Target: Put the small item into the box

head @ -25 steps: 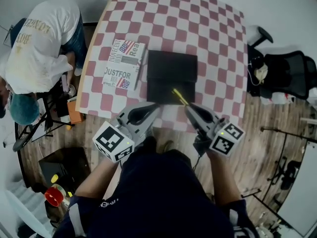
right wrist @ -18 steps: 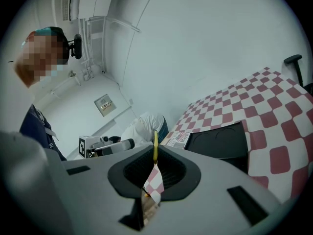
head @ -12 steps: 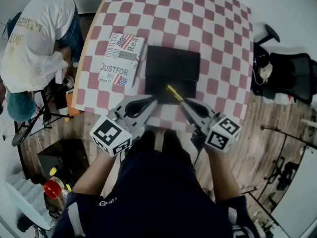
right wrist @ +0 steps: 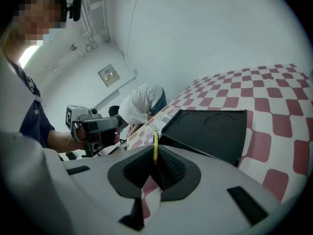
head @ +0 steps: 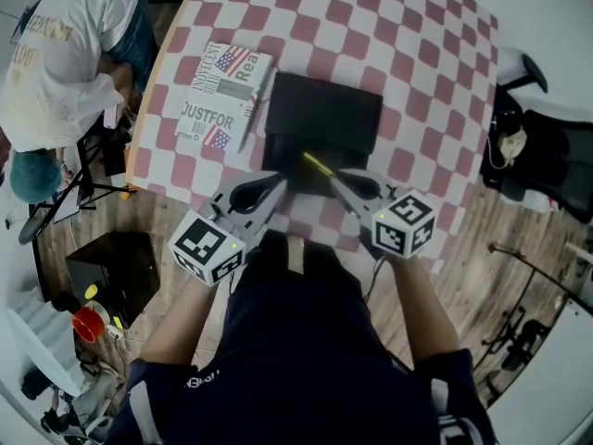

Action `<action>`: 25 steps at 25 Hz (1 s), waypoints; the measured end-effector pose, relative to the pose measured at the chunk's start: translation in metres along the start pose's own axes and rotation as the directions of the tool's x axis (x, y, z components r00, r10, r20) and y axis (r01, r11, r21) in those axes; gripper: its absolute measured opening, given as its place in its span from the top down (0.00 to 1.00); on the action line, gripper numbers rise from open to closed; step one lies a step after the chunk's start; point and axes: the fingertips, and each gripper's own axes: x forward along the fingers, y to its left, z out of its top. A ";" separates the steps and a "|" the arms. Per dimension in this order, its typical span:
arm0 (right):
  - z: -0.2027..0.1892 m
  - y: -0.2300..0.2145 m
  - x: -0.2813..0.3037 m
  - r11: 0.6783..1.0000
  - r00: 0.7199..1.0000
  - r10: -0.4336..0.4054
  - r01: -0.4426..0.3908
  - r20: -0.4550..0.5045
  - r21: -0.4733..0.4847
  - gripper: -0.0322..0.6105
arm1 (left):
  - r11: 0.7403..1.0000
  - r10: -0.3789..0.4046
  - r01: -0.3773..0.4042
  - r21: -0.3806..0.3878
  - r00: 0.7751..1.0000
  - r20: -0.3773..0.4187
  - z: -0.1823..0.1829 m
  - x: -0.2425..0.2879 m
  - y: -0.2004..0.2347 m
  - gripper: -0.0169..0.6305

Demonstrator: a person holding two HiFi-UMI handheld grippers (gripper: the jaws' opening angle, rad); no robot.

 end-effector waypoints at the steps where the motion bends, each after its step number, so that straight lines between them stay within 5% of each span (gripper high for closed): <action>1: -0.003 -0.004 0.004 1.000 1.000 0.004 -0.005 -0.020 -0.010 0.89 | 1.000 0.010 -0.010 -0.009 1.000 -0.004 -0.004 0.003 0.002 0.91; 10: -0.026 -0.028 0.040 0.990 0.985 -0.030 0.006 -0.169 -0.144 0.89 | 0.998 0.041 -0.043 -0.047 0.999 -0.036 -0.023 0.025 0.016 0.91; 19: -0.048 -0.033 0.071 0.922 0.942 -0.156 0.031 -0.297 -0.387 0.89 | 0.997 0.030 -0.032 -0.069 0.999 -0.033 -0.031 0.031 0.026 0.91; 25: -0.060 -0.038 0.079 0.902 0.924 -0.191 0.032 -0.330 -0.431 0.89 | 0.996 0.025 -0.028 -0.087 0.999 -0.034 -0.035 0.030 0.031 0.91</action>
